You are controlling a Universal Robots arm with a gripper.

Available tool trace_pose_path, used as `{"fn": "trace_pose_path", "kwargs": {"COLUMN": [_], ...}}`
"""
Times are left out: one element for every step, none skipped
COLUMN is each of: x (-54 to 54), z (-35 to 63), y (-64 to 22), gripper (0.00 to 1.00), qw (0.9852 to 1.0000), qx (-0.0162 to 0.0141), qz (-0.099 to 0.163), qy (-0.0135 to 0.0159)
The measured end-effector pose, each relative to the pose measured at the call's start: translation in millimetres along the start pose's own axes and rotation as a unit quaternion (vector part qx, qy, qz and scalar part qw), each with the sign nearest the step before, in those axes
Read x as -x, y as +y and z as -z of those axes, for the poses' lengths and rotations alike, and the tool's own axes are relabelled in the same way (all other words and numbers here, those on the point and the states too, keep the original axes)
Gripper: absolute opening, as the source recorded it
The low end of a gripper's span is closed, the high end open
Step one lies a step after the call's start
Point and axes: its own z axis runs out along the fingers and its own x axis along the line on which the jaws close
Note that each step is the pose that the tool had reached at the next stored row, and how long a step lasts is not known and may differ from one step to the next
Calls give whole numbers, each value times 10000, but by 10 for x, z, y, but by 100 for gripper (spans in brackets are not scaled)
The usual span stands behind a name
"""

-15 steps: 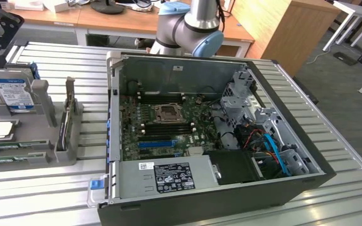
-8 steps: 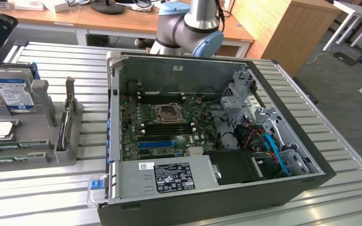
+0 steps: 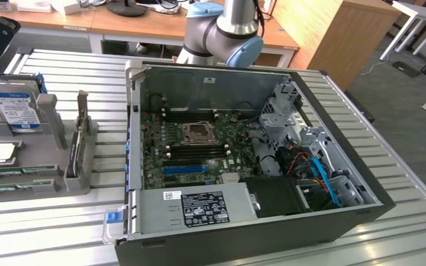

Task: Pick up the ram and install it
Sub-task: 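Pick up the ram and move it above insertion slot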

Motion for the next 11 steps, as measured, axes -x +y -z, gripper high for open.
{"fn": "trace_pose_path", "kwargs": {"x": [0,0,0,0,0,0,0,0,0,0,0], "z": [0,0,0,0,0,0,0,0,0,0,0], "y": [0,0,0,0,0,0,0,0,0,0,0], "gripper": [11,11,11,11,11,11,11,11,11,11,11], "qw": [10000,10000,10000,10000,10000,10000,10000,10000,10000,10000,10000], "qx": [0,0,0,0,0,0,0,0,0,1,1], "qz": [0,0,0,0,0,0,0,3,12,28,52], "qy": [0,0,-1,0,0,0,0,0,0,1,2]}}
